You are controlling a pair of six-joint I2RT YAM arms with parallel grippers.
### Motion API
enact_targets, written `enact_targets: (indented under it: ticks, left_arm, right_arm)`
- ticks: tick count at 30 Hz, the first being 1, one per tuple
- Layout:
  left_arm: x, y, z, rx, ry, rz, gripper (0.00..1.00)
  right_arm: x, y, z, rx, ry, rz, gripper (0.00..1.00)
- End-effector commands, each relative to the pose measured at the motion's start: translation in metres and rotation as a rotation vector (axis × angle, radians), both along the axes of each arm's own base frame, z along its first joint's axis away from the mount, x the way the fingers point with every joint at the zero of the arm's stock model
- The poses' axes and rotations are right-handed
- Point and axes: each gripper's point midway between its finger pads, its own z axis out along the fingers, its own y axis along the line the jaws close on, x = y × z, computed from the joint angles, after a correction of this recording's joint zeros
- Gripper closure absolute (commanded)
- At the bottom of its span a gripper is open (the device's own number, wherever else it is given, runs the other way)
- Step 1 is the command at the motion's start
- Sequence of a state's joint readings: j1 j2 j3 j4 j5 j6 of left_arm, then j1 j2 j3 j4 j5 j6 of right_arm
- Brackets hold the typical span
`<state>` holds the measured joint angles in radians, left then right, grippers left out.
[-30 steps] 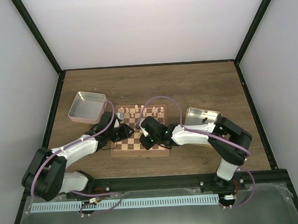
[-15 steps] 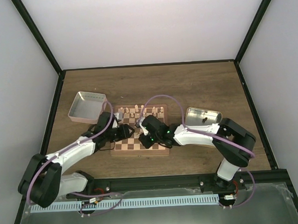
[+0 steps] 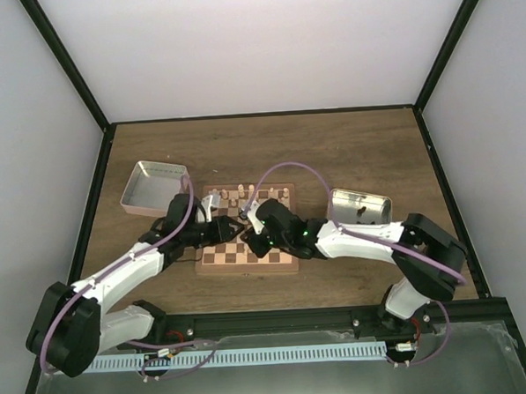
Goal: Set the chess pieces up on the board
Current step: Place the chess piece on the chessboard.
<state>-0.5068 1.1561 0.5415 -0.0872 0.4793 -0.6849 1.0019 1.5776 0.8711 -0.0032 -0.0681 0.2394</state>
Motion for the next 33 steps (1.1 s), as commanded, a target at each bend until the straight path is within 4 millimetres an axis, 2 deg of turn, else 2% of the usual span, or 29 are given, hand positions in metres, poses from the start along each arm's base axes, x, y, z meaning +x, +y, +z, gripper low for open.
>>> enact_targets:
  ticks: [1,7,9,11,15,16,18,20,25,28,33]
  left_arm:
    - [0.001,-0.013,0.015,-0.067,-0.003,-0.054,0.61]
    - [-0.002,-0.021,0.019,-0.122,0.029,-0.081,0.65]
    - [-0.003,-0.022,0.018,-0.129,0.038,-0.091,0.68]
    - [-0.004,-0.023,0.016,-0.131,0.044,-0.095,0.76]
    - [-0.001,-0.022,0.02,-0.13,0.027,-0.081,0.85]
    - [0.001,-0.021,0.023,-0.13,0.016,-0.073,0.86]
    - [0.004,-0.02,0.032,-0.141,-0.013,-0.058,0.87]
    - [0.007,-0.019,0.043,-0.162,-0.035,-0.036,0.87]
    - [0.012,-0.019,0.076,-0.263,-0.059,0.014,0.87]
    - [0.013,-0.019,0.104,-0.348,-0.079,0.042,0.88]
    - [0.011,-0.018,0.159,-0.533,-0.115,0.078,0.88]
  right_arm:
    - [-0.001,0.003,0.029,0.082,-0.077,0.021,0.95]
    - [-0.001,0.003,0.033,0.092,-0.084,0.021,0.95]
    - [0.0,0.004,0.036,0.099,-0.085,0.017,0.95]
    - [0.0,0.004,0.038,0.108,-0.086,0.011,0.95]
    - [0.003,0.0,0.041,0.115,-0.059,-0.032,0.86]
    - [0.002,-0.001,0.044,0.125,-0.049,-0.043,0.8]
    - [-0.003,-0.005,0.051,0.169,-0.026,-0.06,0.67]
    - [-0.008,-0.009,0.069,0.247,-0.01,-0.074,0.58]
    - [-0.019,-0.02,0.131,0.521,0.028,-0.07,0.43]
    - [-0.006,-0.037,0.155,0.672,0.122,-0.144,0.37]
    - [0.003,-0.058,0.171,0.858,0.289,-0.24,0.36]
